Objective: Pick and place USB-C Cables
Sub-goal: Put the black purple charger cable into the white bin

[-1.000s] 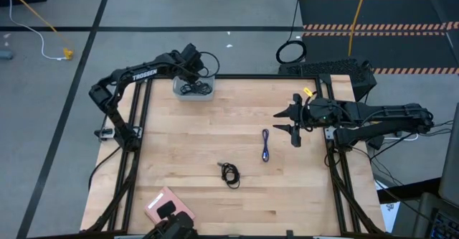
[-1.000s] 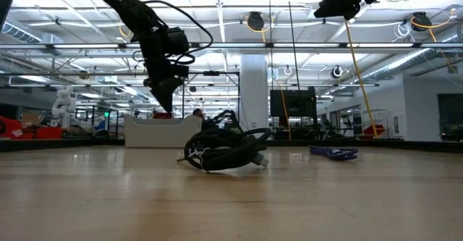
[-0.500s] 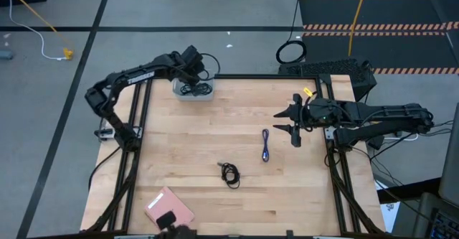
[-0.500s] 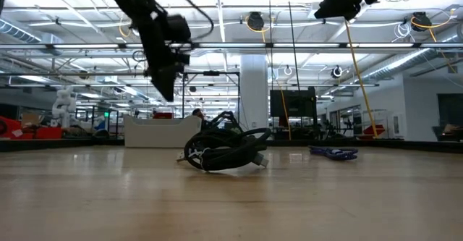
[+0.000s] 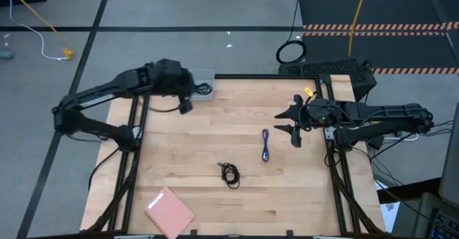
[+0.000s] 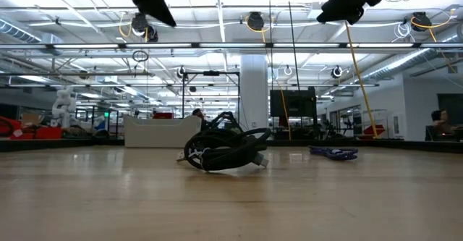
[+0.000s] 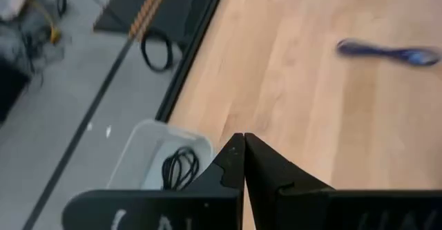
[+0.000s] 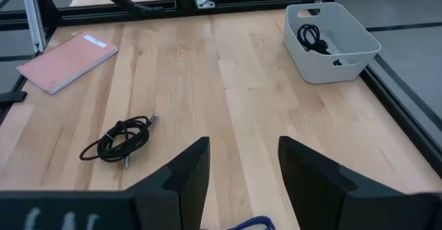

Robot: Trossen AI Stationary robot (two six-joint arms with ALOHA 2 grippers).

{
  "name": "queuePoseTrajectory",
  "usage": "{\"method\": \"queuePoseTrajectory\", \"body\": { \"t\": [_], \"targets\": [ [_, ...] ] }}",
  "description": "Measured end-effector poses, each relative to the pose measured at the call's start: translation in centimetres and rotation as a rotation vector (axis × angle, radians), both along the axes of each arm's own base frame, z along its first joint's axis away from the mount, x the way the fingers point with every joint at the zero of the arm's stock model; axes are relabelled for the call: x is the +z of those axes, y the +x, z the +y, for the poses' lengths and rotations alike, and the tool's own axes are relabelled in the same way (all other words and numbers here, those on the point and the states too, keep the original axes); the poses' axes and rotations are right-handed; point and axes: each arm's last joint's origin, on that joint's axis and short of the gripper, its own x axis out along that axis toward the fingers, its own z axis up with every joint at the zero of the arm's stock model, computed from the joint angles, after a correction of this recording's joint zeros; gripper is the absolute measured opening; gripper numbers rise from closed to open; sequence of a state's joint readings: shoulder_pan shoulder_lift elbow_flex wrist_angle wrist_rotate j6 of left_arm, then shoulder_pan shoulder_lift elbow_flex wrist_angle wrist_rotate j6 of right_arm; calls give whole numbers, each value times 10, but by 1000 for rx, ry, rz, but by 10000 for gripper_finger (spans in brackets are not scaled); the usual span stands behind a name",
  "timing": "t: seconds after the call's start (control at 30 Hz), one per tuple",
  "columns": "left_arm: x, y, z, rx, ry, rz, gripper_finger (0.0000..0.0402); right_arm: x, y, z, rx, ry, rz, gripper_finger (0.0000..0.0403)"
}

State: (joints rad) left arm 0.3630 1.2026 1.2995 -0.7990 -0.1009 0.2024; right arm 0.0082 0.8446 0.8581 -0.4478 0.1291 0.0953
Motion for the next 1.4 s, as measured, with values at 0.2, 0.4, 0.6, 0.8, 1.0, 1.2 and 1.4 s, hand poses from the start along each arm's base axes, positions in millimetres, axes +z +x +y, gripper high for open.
{"method": "queuePoseTrajectory", "body": {
  "t": [0.2,0.4,0.6,0.8,1.0,1.2,1.4],
  "targets": [
    [25,-38,-30,-44,-6,-103,15,0,0,0,-10,22,-4,164],
    [26,-68,-55,-119,-29,-177,4,0,0,0,-6,13,-5,164],
    [9,-84,-70,-172,-72,-239,10,1,1,0,6,-9,-16,164],
    [-7,-82,-84,-277,-68,-326,4,3,2,0,19,-31,-28,164],
    [-21,-69,-93,-353,-51,-366,15,2,1,1,48,-26,-18,162],
    [-31,-56,-99,-414,-14,-359,4,2,1,3,94,-2,-19,129],
    [-40,-51,-105,-426,-6,-382,13,2,1,8,136,-16,-19,75]
  ]
}}
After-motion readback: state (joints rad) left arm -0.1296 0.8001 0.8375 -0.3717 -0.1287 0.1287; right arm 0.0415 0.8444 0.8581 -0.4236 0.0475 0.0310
